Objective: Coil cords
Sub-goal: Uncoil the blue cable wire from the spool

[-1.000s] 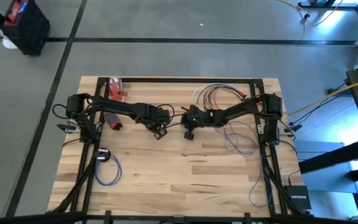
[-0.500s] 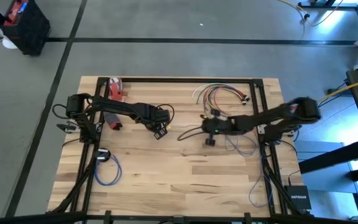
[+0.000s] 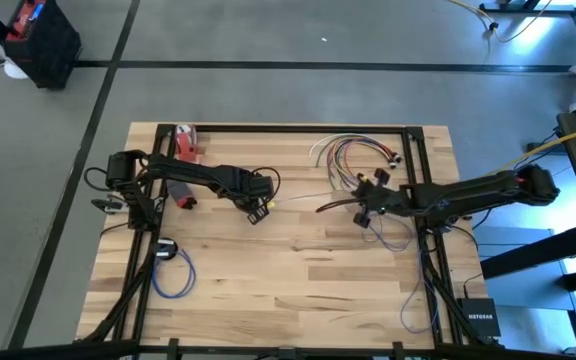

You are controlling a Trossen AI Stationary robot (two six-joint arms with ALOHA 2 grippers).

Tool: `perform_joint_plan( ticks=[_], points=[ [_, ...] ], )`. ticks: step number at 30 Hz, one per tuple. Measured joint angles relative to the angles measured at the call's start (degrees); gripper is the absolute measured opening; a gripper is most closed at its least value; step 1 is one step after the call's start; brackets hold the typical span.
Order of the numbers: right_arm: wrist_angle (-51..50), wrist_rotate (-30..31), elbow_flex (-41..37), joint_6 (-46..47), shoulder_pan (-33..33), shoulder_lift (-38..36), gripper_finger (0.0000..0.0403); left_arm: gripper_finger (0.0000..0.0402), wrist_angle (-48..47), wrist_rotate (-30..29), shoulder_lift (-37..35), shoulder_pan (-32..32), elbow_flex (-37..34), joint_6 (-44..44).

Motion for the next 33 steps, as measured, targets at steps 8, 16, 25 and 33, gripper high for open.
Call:
perform_joint_plan(
  ticks=[8,16,25,33],
  points=[
    [-3.8,2.3,0.0,1.2,0.0,-11.1,0.0002,0.0,-0.1,0.0,0.0,0.0,0.0,0.2],
    [-5.7,4.4,-2.7,3.4,0.0,-23.4,0.0002,0.0,-0.1,0.0,0.0,0.0,0.0,0.2],
    [-4.7,8.0,-5.8,3.4,0.0,-35.1,0.0002,0.0,-0.1,0.0,0.0,0.0,0.0,0.2],
    [-4.8,8.7,-5.8,2.0,0.0,-44.1,0.0002,0.0,-0.1,0.0,0.0,0.0,0.0,0.4]
  ],
)
